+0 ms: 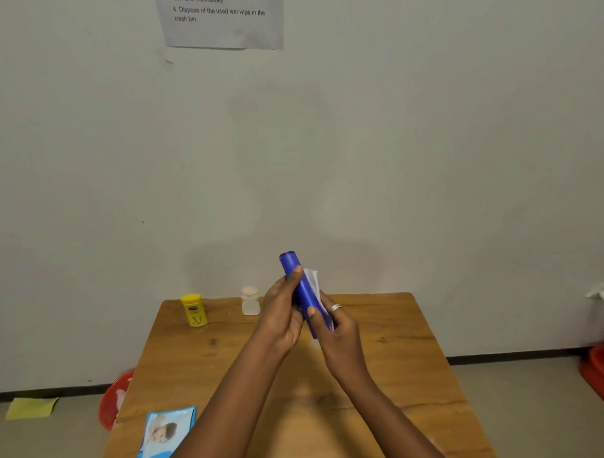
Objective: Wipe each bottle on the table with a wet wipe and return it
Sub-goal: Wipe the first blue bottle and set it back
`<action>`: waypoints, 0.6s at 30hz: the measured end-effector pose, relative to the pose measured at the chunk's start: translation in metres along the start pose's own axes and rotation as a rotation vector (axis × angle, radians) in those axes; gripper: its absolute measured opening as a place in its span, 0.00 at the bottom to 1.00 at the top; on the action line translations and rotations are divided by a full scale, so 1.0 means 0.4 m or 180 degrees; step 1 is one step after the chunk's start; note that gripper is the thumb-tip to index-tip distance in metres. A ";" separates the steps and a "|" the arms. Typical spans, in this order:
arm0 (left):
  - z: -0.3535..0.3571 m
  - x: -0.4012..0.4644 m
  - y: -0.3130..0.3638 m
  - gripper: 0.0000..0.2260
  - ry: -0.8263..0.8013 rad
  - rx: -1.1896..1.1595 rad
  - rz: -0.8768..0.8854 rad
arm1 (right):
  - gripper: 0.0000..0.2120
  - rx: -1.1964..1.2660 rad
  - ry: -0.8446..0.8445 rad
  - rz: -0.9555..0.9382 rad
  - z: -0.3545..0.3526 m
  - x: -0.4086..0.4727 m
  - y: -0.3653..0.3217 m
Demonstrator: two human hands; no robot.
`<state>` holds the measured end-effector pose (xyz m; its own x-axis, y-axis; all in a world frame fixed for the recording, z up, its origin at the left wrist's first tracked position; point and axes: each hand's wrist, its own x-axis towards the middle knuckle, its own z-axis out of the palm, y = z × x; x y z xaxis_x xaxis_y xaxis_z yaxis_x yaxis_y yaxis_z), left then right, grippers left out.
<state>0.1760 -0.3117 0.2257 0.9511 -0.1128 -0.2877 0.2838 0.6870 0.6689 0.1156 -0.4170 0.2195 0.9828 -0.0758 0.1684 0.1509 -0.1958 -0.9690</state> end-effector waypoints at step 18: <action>-0.030 0.008 0.004 0.08 0.0294 -0.0305 0.0554 | 0.09 0.1526 0.0712 0.0886 -0.016 0.000 0.010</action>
<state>0.1782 -0.3024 0.2174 0.9682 0.0767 -0.2382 0.0993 0.7560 0.6470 0.1155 -0.4241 0.2169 0.9539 -0.2752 -0.1200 -0.0268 0.3201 -0.9470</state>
